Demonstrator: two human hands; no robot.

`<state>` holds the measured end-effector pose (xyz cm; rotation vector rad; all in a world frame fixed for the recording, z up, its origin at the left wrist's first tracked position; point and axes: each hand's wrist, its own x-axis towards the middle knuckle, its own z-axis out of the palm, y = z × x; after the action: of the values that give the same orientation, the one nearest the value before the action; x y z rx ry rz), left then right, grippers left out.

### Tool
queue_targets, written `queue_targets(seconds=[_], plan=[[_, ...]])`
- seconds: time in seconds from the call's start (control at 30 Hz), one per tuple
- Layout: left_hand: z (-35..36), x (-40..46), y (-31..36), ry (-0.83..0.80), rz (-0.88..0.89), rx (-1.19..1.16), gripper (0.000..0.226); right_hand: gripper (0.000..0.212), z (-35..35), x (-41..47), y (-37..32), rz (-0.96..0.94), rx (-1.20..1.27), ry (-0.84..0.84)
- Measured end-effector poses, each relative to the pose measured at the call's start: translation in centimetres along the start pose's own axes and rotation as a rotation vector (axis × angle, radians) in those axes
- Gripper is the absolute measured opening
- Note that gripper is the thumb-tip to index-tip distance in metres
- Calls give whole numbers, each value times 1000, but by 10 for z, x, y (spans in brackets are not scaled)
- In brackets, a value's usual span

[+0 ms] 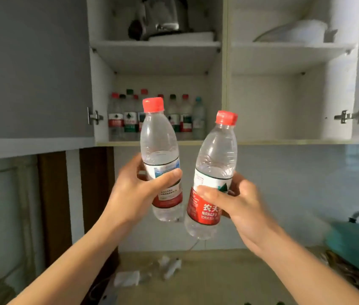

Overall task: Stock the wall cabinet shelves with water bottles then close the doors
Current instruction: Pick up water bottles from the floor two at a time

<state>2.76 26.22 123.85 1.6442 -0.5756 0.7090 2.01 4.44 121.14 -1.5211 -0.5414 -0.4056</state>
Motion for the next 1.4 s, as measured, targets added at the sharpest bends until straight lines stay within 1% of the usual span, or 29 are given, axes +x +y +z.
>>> queue_targets(seconds=[0.17,0.3,0.47,0.57,0.67,0.83,0.93,1.0,1.13,1.27,1.3,1.4], plan=[[-5,80,12,48,20,3,42,59,6,85,-31,-65,18,52],[-4,135,3,78,33,46,49,53,7,161,-38,-120,-8,54],[6,211,-22,108,71,148,56,47,-3,257,-26,-224,-116,14],[12,253,-40,143,99,248,47,54,-5,309,-11,-209,-215,31],[15,289,-68,159,60,266,41,62,-4,347,13,-157,-278,35],[16,328,-121,175,-94,221,42,56,-4,389,49,-100,-296,23],[19,342,-142,188,-138,220,31,54,-2,407,62,-107,-313,-7],[21,352,-150,182,-152,239,29,56,0,418,68,-86,-322,-24],[28,370,-165,193,-156,292,35,61,1,438,74,-42,-371,-41],[34,379,-174,170,-186,320,57,63,2,451,80,-10,-357,-55],[35,380,-174,172,-180,336,59,63,3,451,81,-14,-352,-52],[32,376,-173,137,-171,435,47,62,4,448,80,-24,-403,-34]])
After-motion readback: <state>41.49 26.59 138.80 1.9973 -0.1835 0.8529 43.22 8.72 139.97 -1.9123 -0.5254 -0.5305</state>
